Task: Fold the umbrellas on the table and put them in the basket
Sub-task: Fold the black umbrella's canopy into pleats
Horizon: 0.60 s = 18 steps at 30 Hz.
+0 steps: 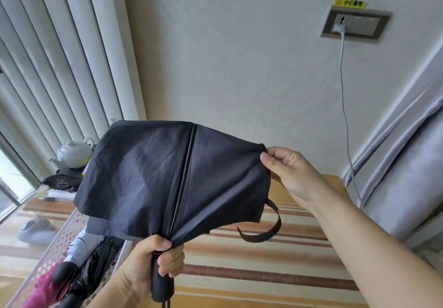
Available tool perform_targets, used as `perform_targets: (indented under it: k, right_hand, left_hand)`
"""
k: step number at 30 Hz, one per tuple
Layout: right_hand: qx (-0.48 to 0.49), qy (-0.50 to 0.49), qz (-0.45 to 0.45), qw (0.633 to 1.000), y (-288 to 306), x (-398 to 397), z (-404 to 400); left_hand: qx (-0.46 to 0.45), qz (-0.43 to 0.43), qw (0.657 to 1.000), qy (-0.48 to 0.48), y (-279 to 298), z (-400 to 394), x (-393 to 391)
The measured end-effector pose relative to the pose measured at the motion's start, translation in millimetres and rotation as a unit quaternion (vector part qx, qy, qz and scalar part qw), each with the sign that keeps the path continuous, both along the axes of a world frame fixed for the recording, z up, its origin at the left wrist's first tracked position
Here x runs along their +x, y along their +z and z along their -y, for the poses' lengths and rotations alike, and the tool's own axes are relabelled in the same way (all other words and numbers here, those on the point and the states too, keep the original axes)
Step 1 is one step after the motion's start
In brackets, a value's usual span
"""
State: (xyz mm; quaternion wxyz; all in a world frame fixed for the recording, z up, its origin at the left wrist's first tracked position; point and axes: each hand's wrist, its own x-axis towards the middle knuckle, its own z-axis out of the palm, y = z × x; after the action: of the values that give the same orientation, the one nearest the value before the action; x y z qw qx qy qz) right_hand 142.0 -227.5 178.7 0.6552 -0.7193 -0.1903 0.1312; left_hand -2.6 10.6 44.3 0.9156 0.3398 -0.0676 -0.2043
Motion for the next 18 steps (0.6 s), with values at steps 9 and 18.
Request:
perform_targets:
  k: [9, 18]
  right_hand:
    - [-0.292, -0.1, 0.076, 0.948, -13, 6, -1]
    - [-0.235, 0.027, 0.25, 0.939, 43, -19, -56]
  left_hand:
    - [0.095, 0.012, 0.995, -0.011, -12, -7, -1]
    - [0.147, -0.099, 0.984, 0.014, 16, 12, -10]
